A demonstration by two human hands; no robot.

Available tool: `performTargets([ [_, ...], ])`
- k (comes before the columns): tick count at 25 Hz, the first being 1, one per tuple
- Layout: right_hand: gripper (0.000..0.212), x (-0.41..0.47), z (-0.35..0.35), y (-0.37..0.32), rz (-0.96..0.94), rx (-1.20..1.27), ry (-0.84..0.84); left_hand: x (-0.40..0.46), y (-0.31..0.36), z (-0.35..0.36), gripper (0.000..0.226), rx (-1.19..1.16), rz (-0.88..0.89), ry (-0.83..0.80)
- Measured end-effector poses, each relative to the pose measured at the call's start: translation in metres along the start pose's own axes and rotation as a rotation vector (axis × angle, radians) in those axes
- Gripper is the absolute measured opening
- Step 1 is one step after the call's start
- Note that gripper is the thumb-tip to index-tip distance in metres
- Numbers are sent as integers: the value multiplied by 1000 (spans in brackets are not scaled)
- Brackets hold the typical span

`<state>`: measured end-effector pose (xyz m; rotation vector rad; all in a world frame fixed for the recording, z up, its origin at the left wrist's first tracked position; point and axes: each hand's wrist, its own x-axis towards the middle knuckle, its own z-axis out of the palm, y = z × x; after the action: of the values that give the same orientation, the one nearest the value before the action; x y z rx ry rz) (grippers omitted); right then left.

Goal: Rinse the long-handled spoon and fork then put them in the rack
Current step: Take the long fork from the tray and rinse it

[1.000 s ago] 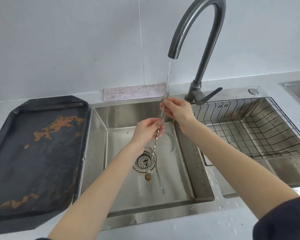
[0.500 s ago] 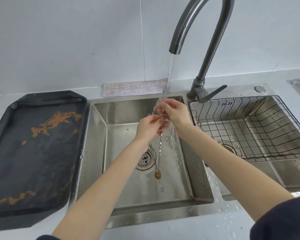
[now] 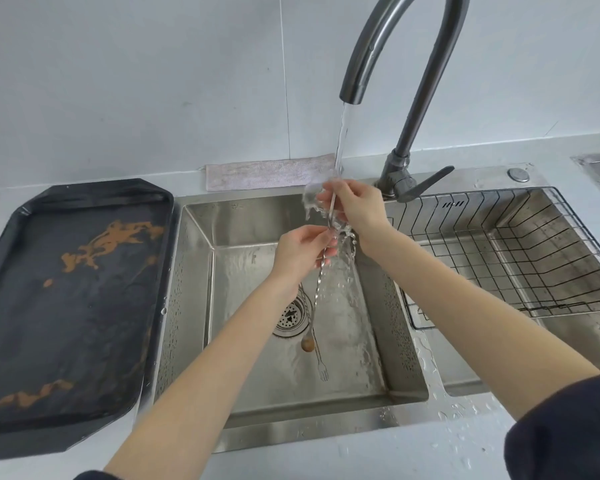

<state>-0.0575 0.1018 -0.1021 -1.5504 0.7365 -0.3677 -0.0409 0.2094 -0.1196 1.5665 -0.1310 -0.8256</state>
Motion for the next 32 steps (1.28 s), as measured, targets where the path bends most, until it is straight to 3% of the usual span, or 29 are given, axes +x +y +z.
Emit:
performTargets([
  [5, 26, 1, 0, -6, -31, -9, -5, 2, 4, 2, 6, 21, 8, -14],
  [10, 27, -8, -7, 12, -5, -175, -157, 14, 23, -1, 23, 3, 59, 22],
  [13, 33, -17, -16, 19, 58, -213, -238, 22, 38, -2, 25, -117, 48, 9],
  [16, 39, -25, -24, 21, 168, -183, -345, 27, 53, -4, 13, -283, 37, 3],
  [22, 58, -23, -40, 23, 234, -157, -295, 40, 59, -15, 13, -556, -14, 69],
  [29, 66, -12, -52, 19, 372, 359, -360, 41, 44, -39, 16, -868, -132, 175],
  [32, 55, -8, -46, 16, 378, 512, -351, 37, 34, -45, 23, -944, -192, 211],
])
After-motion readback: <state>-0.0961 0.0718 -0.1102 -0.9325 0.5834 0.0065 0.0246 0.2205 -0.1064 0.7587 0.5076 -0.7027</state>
